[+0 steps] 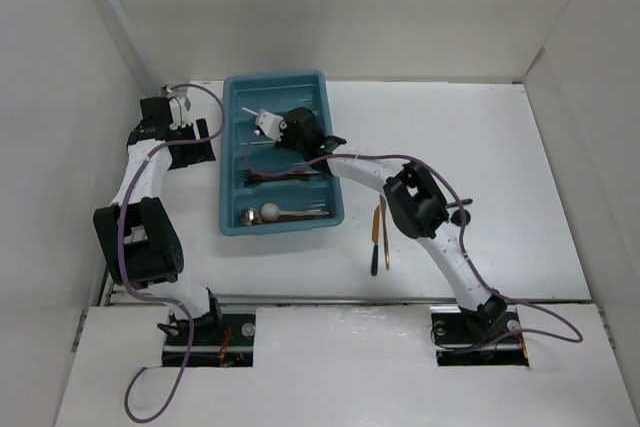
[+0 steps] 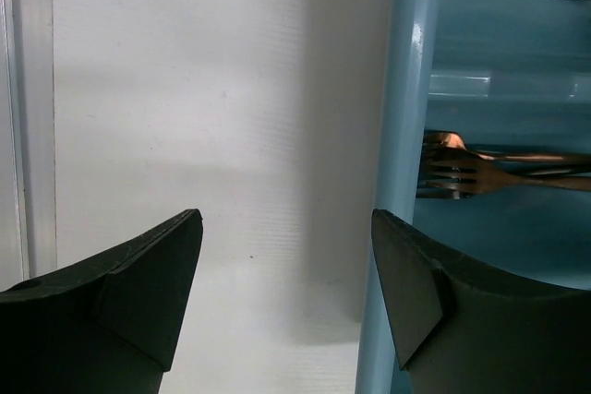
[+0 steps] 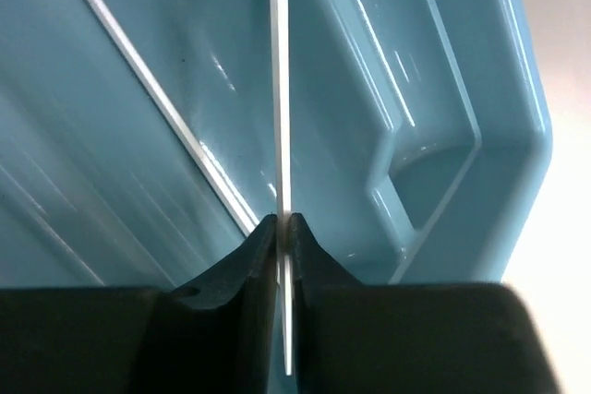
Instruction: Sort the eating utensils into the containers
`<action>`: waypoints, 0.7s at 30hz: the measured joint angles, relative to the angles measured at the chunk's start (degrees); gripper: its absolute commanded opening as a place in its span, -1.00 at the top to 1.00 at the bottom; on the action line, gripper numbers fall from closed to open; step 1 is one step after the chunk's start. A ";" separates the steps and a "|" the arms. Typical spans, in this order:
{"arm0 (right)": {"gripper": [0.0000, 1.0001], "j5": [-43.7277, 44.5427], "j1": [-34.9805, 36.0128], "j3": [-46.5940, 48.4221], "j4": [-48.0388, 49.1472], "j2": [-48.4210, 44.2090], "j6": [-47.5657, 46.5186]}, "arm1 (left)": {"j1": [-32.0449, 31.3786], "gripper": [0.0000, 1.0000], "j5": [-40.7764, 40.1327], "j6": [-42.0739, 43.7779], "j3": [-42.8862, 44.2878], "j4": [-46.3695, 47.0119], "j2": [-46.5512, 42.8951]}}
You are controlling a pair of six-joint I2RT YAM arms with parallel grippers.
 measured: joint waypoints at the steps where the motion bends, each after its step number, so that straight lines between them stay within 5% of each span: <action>1: 0.50 0.70 0.00 0.00 0.22 0.00 -0.28 | 0.00 -0.43 0.00 0.00 0.00 0.02 0.00; 5: 0.43 1.38 0.04 0.00 0.42 0.00 -1.57 | 0.00 -0.43 -0.04 0.17 0.00 0.02 -0.02; 7: 0.17 1.81 0.11 -0.02 0.68 0.00 -2.95 | 0.00 -0.43 -0.07 0.28 0.00 0.02 0.00; 8: -0.14 2.19 0.11 -0.02 1.03 0.00 -3.48 | 0.00 -0.43 -0.09 0.35 0.00 0.02 0.00; 14: -0.31 5.35 0.17 -0.22 3.65 -0.85 -3.58 | 0.00 -0.43 -0.13 0.37 0.28 -0.07 0.00; 18: -0.82 9.40 0.59 -2.05 3.69 -5.22 3.17 | 0.00 -0.43 0.15 0.39 1.90 -0.42 -0.02; 21: -1.00 14.34 0.63 -10.78 3.89 -16.96 10.58 | -0.31 -0.43 0.57 1.33 5.18 -0.85 -0.02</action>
